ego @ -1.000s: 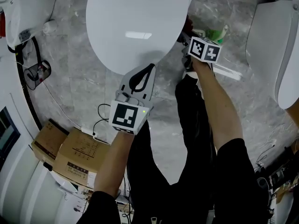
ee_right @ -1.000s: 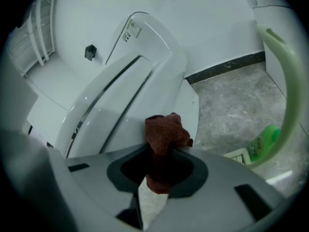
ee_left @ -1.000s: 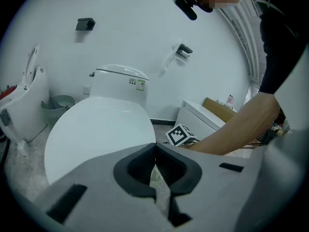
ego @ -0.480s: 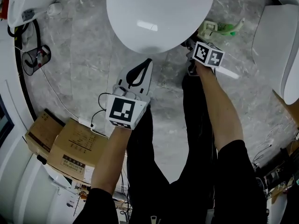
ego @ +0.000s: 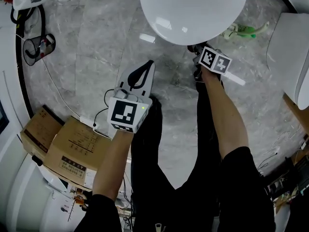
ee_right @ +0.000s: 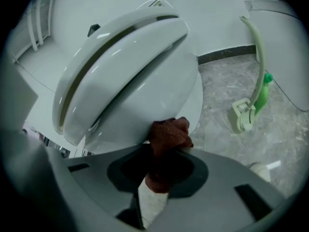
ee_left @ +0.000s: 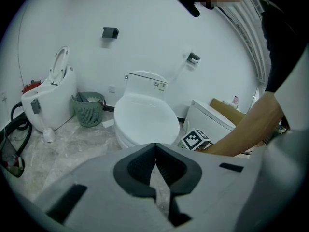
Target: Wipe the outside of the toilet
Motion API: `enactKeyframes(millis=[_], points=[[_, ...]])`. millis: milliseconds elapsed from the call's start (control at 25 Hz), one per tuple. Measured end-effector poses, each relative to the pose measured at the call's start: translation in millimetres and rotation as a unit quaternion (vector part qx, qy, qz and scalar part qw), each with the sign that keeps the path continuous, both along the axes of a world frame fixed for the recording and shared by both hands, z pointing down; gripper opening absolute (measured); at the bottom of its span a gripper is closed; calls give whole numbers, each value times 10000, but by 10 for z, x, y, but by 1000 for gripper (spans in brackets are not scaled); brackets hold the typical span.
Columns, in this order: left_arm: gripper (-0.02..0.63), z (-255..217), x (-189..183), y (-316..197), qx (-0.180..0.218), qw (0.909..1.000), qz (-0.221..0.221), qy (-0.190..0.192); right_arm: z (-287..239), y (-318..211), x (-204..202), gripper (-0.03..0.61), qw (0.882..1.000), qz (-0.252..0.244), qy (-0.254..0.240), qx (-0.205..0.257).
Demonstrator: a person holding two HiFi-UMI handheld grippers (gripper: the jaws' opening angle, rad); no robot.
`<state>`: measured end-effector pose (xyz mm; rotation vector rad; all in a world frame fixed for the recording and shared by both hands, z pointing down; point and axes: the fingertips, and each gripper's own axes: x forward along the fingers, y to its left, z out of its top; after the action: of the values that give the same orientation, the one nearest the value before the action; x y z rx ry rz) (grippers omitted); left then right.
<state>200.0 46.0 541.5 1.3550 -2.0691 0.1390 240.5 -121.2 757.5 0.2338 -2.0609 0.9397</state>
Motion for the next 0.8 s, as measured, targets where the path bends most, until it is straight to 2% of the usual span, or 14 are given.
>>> enactKeyframes(millis=[280, 480, 640, 800], points=[[5, 38, -119, 637, 8, 9997, -263, 27, 34, 561, -107, 75, 9998, -132, 156, 15], [5, 30, -196, 1058, 2, 9992, -396, 22, -59, 1084, -336, 75, 10000, 8, -3, -63], [5, -13, -273, 1377, -4, 9994, -336, -97, -163, 1389, -601, 78, 9996, -196, -119, 192], [5, -79, -329, 1815, -29, 9989, -468, -81, -290, 1587, -668, 80, 9989, -157, 34, 431]])
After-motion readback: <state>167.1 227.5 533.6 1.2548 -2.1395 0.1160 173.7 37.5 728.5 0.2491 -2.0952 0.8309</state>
